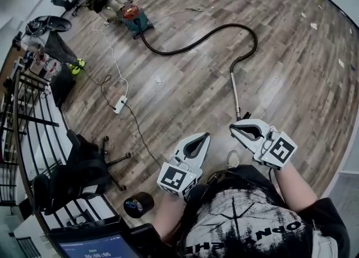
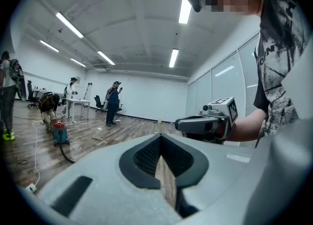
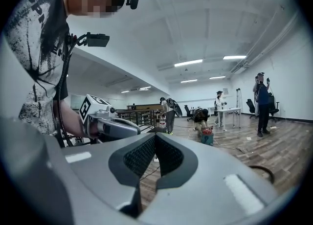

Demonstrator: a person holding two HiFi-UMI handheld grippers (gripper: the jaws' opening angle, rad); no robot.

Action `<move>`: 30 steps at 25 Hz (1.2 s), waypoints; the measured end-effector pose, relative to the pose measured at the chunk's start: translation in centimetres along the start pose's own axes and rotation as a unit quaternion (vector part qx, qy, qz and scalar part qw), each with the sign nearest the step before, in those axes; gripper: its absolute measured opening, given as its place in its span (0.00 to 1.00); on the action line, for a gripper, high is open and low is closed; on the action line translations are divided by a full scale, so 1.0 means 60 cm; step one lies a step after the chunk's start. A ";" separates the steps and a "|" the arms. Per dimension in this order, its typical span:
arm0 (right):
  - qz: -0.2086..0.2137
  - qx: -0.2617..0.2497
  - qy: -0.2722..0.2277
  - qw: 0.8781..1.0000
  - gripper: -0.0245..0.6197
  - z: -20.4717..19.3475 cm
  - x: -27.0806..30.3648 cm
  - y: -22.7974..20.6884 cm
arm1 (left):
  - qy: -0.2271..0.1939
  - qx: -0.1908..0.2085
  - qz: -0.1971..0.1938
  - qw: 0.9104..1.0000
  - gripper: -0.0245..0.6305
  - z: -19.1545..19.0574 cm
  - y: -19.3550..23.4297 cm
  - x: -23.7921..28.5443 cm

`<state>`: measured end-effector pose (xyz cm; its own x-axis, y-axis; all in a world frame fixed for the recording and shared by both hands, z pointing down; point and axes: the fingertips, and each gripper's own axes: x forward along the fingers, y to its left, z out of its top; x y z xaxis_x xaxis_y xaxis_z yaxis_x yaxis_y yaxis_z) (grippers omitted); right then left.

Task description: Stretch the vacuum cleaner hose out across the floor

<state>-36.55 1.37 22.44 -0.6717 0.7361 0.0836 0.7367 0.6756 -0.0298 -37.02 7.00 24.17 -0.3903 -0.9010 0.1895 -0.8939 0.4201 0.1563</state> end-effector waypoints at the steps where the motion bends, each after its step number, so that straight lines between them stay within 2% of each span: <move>1: 0.002 0.004 0.002 1.000 0.05 0.000 -0.007 -0.021 | -0.001 0.002 0.005 1.000 0.04 0.007 0.003 0.019; 3: 0.002 0.019 0.011 1.000 0.05 -0.008 -0.022 -0.058 | -0.001 0.002 0.014 1.000 0.04 0.011 0.007 0.054; 8: 0.005 0.002 -0.011 1.000 0.05 -0.025 -0.053 -0.132 | 0.005 0.003 0.022 1.000 0.04 0.001 0.007 0.127; 13: -0.005 0.013 -0.023 1.000 0.05 -0.035 -0.082 -0.182 | 0.014 0.007 0.017 1.000 0.04 0.012 0.003 0.180; 19: -0.024 0.048 -0.009 0.999 0.05 -0.061 -0.093 -0.223 | 0.023 0.017 0.004 1.000 0.04 0.017 0.013 0.229; 25: -0.052 0.042 -0.010 0.998 0.05 -0.063 -0.071 -0.289 | 0.024 0.013 -0.012 1.000 0.04 0.013 0.065 0.267; 30: -0.090 0.047 0.016 0.995 0.05 -0.068 -0.014 -0.354 | 0.017 0.011 -0.033 0.999 0.04 0.023 0.160 0.286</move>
<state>-51.31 -13.76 27.06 -0.7886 0.6015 0.1278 0.5923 0.7988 -0.1049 -52.61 -4.60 27.59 -0.3233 -0.9222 0.2123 -0.9219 0.3576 0.1491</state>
